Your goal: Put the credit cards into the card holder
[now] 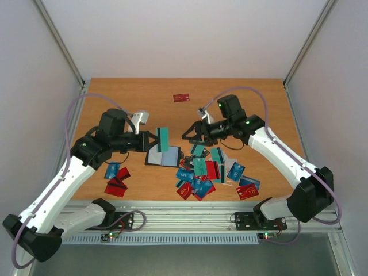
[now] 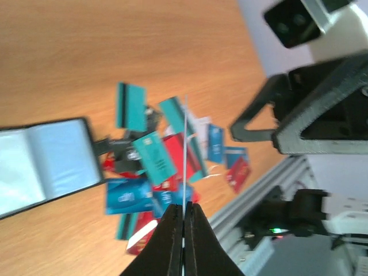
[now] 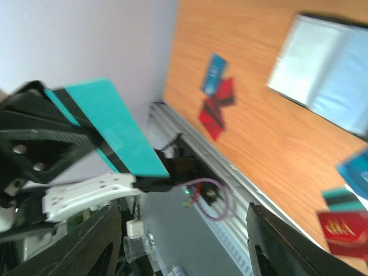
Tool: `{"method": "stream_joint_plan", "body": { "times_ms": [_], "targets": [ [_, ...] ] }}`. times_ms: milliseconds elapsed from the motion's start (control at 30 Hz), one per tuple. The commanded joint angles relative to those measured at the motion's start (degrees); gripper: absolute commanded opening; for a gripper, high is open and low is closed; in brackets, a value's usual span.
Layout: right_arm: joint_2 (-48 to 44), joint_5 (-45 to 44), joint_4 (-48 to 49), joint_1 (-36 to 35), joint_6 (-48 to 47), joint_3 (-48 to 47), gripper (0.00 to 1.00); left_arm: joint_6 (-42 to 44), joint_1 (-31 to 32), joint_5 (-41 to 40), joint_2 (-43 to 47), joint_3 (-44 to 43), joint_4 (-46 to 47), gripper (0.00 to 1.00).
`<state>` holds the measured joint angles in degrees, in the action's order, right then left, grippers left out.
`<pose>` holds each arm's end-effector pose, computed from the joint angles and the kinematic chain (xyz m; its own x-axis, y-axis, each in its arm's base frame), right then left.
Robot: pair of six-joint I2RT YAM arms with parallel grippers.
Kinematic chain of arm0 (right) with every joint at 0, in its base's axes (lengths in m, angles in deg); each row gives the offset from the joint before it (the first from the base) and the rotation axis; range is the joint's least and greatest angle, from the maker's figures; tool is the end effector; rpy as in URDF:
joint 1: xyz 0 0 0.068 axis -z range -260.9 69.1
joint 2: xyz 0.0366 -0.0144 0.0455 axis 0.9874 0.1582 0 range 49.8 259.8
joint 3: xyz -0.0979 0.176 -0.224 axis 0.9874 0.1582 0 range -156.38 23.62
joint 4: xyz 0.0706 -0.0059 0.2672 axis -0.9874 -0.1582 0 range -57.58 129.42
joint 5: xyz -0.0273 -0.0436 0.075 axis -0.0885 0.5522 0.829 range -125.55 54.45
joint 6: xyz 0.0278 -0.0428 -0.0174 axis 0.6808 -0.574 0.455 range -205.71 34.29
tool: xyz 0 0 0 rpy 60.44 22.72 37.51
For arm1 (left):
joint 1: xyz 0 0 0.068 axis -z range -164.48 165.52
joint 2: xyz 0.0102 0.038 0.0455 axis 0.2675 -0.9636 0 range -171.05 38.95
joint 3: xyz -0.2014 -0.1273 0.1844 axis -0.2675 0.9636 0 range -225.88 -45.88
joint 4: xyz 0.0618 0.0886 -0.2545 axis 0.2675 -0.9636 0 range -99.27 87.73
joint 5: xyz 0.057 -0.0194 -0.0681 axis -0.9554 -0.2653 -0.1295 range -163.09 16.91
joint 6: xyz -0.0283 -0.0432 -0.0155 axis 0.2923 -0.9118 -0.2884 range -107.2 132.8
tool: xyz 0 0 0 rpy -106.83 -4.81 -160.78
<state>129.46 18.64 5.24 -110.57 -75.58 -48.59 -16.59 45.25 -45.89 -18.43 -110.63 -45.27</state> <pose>0.2506 0.1759 0.3646 -0.7118 -0.2871 -0.6411 -0.7021 0.2628 0.6618 0.1646 -0.1128 0.3920 -0.8156 -0.0368 -0.5775 0.4172 0.6542 -0.6308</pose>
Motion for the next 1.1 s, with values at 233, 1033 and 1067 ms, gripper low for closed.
{"method": "stream_joint_plan", "body": {
  "times_ms": [233,1033,1067],
  "targets": [
    [7.06,-11.06,1.66,-4.93,1.79,8.31,0.59,6.08,-13.95,8.25,-10.5,11.17,9.18,0.0],
    [27.66,-10.48,3.97,-8.34,0.67,-1.62,0.61,18.26,-20.77,19.48,-36.42,5.91,10.09,0.0],
    [28.33,-10.24,4.39,-8.34,0.77,-1.84,0.61,18.73,-20.77,19.81,-37.18,5.75,10.38,0.0]
  ]
}}
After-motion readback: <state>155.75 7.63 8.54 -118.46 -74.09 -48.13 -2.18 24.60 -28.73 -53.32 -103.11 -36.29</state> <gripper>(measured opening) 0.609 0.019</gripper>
